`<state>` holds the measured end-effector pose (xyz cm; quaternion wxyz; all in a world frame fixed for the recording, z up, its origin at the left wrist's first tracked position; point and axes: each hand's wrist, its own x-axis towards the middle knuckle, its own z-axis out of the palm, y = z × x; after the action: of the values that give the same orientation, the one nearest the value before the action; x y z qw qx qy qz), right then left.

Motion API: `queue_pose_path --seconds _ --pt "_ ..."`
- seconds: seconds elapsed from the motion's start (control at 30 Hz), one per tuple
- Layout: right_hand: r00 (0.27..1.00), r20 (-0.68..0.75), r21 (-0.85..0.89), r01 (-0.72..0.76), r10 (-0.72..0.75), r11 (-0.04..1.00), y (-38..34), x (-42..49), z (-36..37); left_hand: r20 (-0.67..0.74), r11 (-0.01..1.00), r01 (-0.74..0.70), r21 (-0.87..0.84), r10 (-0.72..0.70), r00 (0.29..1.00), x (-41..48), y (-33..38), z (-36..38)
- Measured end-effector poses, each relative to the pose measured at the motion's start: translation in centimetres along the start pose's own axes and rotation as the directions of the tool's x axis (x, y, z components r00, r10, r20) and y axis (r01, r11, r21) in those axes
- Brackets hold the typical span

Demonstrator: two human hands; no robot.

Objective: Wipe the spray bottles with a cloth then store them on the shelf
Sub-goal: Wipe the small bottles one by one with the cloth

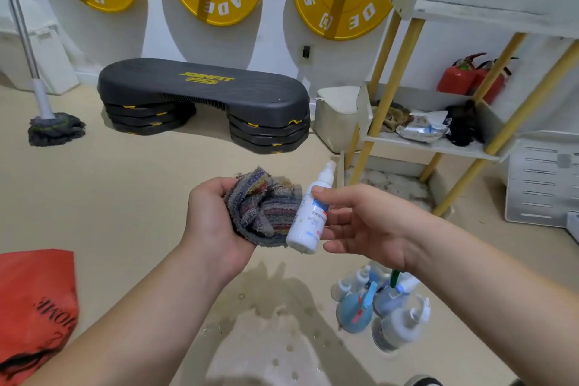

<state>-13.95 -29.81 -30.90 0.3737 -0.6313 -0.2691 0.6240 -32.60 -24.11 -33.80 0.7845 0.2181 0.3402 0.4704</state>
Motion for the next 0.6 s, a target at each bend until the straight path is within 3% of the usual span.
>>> queue_pose_path --seconds 0.23,0.3,0.37,0.43,0.5,0.53,0.57,0.6 --pt "1.000 0.011 -0.044 0.012 -0.011 0.999 -0.2 2.3 -1.0 0.058 0.990 0.023 0.141 -0.031 0.998 1.4 -0.7 1.4" --pt "0.999 0.022 -0.045 0.024 -0.023 0.999 -0.3 3.0 -1.2 0.077 0.964 -0.044 0.263 0.025 0.997 1.7 -1.1 1.9" --pt "0.999 0.022 -0.023 0.034 -0.034 0.999 -0.2 3.6 -1.1 0.136 0.852 -0.175 0.493 0.123 0.983 1.7 -2.2 2.4" --pt "0.999 0.015 0.006 0.046 -0.047 0.999 0.0 4.1 -1.0 0.282 0.598 -0.344 0.724 0.198 0.939 1.7 -3.8 2.2" --pt "0.998 0.008 0.008 0.058 -0.058 0.998 0.1 4.5 -1.2 0.408 0.297 -0.465 0.834 0.234 0.882 2.1 -5.1 1.2" --pt "0.998 0.004 0.011 0.064 -0.064 0.998 0.1 4.6 -1.3 0.433 0.226 -0.486 0.844 0.246 0.867 2.4 -5.4 0.8" --pt "0.997 0.000 0.027 0.072 -0.072 0.997 0.1 4.7 -1.5 0.424 0.241 -0.481 0.843 0.252 0.870 2.8 -5.4 0.7" --pt "0.997 -0.001 0.058 0.078 -0.078 0.995 0.1 4.8 -1.6 0.374 0.346 -0.444 0.827 0.251 0.893 3.0 -5.2 1.0"
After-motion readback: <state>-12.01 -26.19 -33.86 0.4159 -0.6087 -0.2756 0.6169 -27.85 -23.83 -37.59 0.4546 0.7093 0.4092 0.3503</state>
